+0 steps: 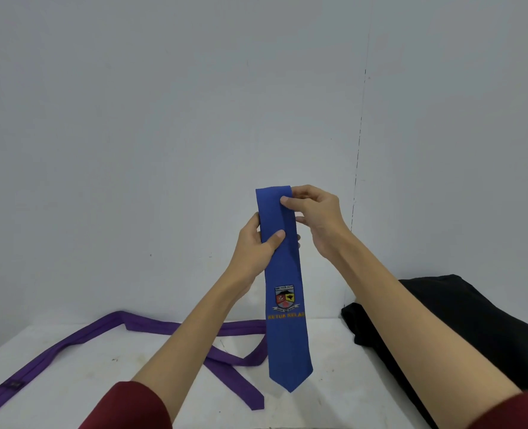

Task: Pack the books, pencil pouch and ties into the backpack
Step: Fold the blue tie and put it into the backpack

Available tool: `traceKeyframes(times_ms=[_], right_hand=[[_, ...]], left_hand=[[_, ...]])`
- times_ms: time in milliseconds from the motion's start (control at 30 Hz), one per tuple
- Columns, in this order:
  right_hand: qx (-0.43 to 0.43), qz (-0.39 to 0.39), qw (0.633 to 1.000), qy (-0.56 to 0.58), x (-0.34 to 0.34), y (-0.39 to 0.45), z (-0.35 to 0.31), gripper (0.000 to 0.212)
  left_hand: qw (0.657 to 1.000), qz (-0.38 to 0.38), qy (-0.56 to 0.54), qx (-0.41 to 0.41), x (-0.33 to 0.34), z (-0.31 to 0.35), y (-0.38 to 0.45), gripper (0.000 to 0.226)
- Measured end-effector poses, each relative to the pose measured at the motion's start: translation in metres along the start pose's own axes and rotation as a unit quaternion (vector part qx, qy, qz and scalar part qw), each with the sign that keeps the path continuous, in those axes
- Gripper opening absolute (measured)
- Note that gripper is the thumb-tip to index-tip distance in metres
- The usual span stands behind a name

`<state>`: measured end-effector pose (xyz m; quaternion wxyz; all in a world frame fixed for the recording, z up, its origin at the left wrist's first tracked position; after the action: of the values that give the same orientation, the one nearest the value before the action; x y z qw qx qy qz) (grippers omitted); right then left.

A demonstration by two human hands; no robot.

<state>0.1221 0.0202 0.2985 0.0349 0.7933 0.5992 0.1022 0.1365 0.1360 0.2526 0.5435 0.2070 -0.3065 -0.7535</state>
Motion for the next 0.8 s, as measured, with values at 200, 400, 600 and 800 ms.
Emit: traceKeyframes(times_ms=[200, 400, 600, 800], right_hand=[[0.062, -0.091, 0.993, -0.036, 0.010, -0.001, 0.018, 0.026], [-0.002, -0.035, 0.999, 0.004, 0.004, -0.001, -0.005, 0.012], [-0.035, -0.020, 0.999, 0.025, 0.000, -0.002, -0.024, 0.013], [-0.037, -0.024, 0.998, 0.050, 0.000, 0.000, -0.033, 0.012]], left_hand=[[0.999, -0.035, 0.011, 0.002, 0.003, -0.001, 0.001, 0.030], [0.993, -0.089, -0.035, -0.074, 0.010, -0.023, -0.014, 0.022], [0.979, -0.147, -0.022, -0.136, 0.015, -0.062, -0.046, 0.013], [0.974, -0.138, 0.010, -0.181, 0.007, -0.101, -0.076, 0.010]])
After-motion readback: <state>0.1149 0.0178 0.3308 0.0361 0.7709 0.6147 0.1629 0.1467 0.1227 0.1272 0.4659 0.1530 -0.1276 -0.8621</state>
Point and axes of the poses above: each hand's wrist, its own y-axis towards the middle knuckle, its own x-axis out of the palm, z = x × y, the point moved 9 cm from there along y, towards the middle knuckle, and after that the axes turned 14 degrees about x, right-handed, at the moved point
